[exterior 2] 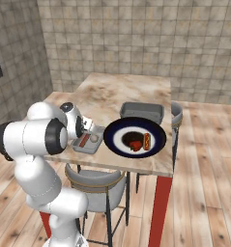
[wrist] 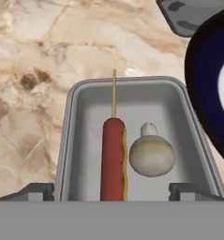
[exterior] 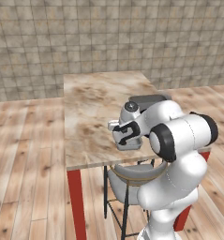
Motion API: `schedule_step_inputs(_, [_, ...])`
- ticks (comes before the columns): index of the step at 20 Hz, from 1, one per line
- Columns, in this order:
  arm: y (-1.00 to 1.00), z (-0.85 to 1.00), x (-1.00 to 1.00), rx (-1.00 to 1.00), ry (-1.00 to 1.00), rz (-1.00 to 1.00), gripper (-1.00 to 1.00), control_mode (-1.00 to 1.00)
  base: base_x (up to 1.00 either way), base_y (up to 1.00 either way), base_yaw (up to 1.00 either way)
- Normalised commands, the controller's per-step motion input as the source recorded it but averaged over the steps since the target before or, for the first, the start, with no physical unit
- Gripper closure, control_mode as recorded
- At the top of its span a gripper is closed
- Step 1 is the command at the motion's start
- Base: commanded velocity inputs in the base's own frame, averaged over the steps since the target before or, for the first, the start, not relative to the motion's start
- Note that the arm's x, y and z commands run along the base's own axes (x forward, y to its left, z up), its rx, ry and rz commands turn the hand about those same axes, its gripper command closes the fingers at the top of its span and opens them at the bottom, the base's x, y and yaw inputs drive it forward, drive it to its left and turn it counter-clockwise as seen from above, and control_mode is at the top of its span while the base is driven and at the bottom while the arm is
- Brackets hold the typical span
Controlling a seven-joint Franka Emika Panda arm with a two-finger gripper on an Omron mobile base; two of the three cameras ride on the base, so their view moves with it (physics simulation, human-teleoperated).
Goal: Place one cooked food and one vegetable from the large plate to each tupperware container.
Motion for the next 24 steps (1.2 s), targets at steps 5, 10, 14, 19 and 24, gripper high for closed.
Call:
schedule_step_inputs(5, [-0.09, 0.49, -0.20, 0.00, 0.03, 0.00, -1.00, -1.00, 0.00, 0.00, 0.00])
schedule_step_inputs(10, [-0.46, 0.57, -0.30, -0.03, 0.21, -0.07, -1.00, -1.00, 0.00, 0.00, 0.00])
schedule_step_inputs(14, [-0.66, 0.52, -0.21, 0.00, 0.35, -0.14, -1.00, -1.00, 0.00, 0.00, 0.00])
schedule_step_inputs(19, [-0.89, 0.32, -0.12, 0.00, 0.29, -0.20, -1.00, -1.00, 0.00, 0.00, 0.00])
schedule_step_inputs(24, [-0.93, -0.03, -0.39, 0.05, 0.07, -0.27, -1.00, -1.00, 0.00, 0.00, 0.00])
